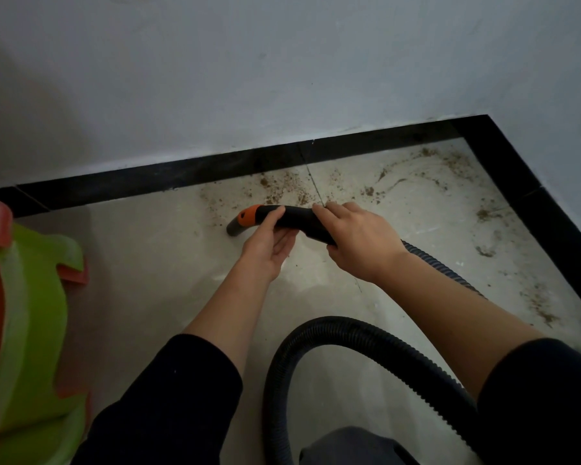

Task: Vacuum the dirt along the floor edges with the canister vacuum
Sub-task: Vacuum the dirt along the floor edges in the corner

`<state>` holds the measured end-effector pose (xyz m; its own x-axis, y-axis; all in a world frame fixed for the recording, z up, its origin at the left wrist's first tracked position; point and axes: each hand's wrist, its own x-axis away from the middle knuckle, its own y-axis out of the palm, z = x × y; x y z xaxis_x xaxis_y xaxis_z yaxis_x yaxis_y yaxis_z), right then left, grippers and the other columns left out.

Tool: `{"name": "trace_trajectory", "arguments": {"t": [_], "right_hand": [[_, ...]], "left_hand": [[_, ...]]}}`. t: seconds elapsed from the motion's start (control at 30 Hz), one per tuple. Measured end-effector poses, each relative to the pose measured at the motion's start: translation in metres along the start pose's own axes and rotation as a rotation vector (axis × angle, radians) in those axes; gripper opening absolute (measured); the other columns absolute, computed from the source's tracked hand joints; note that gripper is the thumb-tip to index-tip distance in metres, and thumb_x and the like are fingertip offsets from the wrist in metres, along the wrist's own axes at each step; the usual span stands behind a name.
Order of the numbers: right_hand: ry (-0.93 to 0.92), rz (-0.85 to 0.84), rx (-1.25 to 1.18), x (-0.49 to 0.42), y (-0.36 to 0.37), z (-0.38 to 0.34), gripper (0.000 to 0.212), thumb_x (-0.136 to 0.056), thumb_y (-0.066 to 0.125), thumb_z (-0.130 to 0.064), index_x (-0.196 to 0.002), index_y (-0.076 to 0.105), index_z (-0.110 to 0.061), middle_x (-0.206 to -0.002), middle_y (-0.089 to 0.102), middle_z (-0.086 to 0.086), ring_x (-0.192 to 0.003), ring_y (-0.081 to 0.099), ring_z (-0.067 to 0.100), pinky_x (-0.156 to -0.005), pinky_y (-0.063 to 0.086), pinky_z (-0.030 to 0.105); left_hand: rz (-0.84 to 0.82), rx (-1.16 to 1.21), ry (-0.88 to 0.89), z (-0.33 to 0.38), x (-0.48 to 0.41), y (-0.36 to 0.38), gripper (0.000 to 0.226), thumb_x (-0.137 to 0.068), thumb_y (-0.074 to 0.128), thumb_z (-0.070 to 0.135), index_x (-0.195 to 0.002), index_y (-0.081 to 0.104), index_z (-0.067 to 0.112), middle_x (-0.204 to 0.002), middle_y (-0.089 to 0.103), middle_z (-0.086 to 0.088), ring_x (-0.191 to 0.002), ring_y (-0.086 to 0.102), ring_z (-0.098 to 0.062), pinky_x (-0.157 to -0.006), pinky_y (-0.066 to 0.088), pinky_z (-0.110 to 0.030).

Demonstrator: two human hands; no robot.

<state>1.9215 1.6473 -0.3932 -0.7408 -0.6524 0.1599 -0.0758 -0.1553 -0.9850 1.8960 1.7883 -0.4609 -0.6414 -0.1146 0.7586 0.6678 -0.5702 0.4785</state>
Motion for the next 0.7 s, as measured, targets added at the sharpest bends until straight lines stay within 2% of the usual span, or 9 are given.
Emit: {"name": "trace_trajectory", "arguments": {"t": [0.1, 0.37, 0.6, 0.7], "right_hand": [[-0.001, 0.006, -0.002, -0.004, 0.0, -0.001, 0.061, -0.09, 0.056, -0.018, -0.145, 0.032, -0.014, -0.129, 0.052, 0.004, -0.108, 0.051, 0.023, -0.082, 0.047, 0.033], [-0.01, 0.019, -0.008, -0.013, -0.002, -0.012, 0.058, -0.089, 0.056, -0.018, -0.143, 0.034, -0.015, -0.127, 0.053, 0.003, -0.107, 0.05, 0.023, -0.076, 0.042, 0.03], [-0.043, 0.01, -0.012, -0.017, -0.002, -0.02, 0.063, -0.091, 0.056, -0.019, -0.148, 0.029, -0.013, -0.135, 0.048, 0.006, -0.114, 0.049, 0.024, -0.087, 0.044, 0.032], [-0.06, 0.001, 0.001, -0.019, -0.002, -0.024, 0.065, -0.092, 0.056, -0.019, -0.149, 0.026, -0.012, -0.138, 0.046, 0.007, -0.117, 0.048, 0.025, -0.09, 0.044, 0.034]], "left_hand": [[-0.001, 0.005, 0.01, 0.006, 0.0, -0.001, 0.016, -0.09, 0.068, 0.021, -0.1, 0.061, 0.01, -0.095, 0.07, -0.012, -0.091, 0.067, -0.017, -0.098, 0.05, -0.03], [0.005, 0.006, 0.029, 0.017, 0.0, -0.01, 0.025, -0.09, 0.068, 0.022, -0.109, 0.06, 0.008, -0.1, 0.07, -0.012, -0.094, 0.067, -0.018, -0.093, 0.051, -0.028], [0.018, 0.018, 0.05, 0.023, 0.0, -0.019, 0.028, -0.09, 0.068, 0.021, -0.112, 0.06, 0.006, -0.101, 0.07, -0.014, -0.094, 0.067, -0.018, -0.085, 0.053, -0.026], [0.025, 0.015, 0.057, 0.026, 0.001, -0.023, 0.026, -0.091, 0.068, 0.022, -0.11, 0.06, 0.007, -0.098, 0.07, -0.012, -0.09, 0.068, -0.017, -0.077, 0.054, -0.023]]}}
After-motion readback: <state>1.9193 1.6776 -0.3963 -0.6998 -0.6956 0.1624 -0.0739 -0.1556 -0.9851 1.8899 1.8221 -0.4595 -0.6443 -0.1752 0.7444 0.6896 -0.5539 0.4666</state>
